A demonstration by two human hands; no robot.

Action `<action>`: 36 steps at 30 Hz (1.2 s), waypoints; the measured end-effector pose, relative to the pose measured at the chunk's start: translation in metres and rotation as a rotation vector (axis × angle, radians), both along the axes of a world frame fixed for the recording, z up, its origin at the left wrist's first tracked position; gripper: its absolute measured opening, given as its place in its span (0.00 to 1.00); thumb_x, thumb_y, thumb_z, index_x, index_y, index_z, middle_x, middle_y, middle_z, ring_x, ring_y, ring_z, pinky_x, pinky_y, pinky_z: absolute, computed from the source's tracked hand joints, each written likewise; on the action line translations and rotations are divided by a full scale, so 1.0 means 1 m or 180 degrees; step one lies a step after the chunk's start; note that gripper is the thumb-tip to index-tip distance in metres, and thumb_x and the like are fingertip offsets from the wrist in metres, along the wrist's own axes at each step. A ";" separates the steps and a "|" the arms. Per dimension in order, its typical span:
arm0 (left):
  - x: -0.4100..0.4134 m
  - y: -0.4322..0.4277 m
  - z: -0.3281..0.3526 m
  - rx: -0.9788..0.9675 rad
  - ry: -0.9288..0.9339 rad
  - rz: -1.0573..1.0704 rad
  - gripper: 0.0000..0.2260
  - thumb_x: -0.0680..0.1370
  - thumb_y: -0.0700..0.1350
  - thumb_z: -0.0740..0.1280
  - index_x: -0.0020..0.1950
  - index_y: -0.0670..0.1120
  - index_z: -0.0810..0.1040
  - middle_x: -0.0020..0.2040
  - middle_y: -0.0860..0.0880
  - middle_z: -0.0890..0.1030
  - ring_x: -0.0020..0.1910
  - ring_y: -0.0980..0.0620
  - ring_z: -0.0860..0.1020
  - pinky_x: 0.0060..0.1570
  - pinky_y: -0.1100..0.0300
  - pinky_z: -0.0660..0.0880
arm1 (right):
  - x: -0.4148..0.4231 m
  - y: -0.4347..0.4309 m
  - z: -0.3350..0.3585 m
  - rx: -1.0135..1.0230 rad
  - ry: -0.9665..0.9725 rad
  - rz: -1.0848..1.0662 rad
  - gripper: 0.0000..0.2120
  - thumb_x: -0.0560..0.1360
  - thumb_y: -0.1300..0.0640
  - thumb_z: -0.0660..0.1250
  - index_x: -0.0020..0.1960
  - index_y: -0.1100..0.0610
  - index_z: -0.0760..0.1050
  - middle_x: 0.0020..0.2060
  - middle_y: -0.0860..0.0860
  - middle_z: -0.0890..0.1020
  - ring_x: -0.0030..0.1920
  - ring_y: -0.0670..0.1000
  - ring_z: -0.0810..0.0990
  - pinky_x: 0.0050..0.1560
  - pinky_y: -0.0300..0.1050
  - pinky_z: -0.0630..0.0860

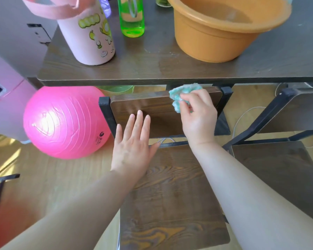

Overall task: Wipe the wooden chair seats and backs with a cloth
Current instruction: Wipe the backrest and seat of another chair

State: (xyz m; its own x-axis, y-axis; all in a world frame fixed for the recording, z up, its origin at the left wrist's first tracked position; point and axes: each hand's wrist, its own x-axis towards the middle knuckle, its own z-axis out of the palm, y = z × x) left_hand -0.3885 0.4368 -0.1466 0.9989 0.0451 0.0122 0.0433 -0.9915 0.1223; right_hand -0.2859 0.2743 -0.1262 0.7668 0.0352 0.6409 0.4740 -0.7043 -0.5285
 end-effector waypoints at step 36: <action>-0.049 0.014 -0.046 0.0297 0.1036 -0.0281 0.34 0.80 0.64 0.43 0.79 0.48 0.33 0.80 0.47 0.33 0.78 0.49 0.32 0.77 0.42 0.39 | -0.065 -0.057 -0.124 0.1121 0.2288 -0.1478 0.03 0.76 0.59 0.67 0.48 0.53 0.79 0.46 0.47 0.79 0.49 0.50 0.79 0.52 0.42 0.76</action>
State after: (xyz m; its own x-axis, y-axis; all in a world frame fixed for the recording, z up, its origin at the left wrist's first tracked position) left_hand -0.4379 0.4511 -0.1929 0.9511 -0.0281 -0.3076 -0.0215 -0.9995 0.0247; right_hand -0.3512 0.2171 -0.2504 0.8727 -0.4818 -0.0790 -0.3404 -0.4845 -0.8058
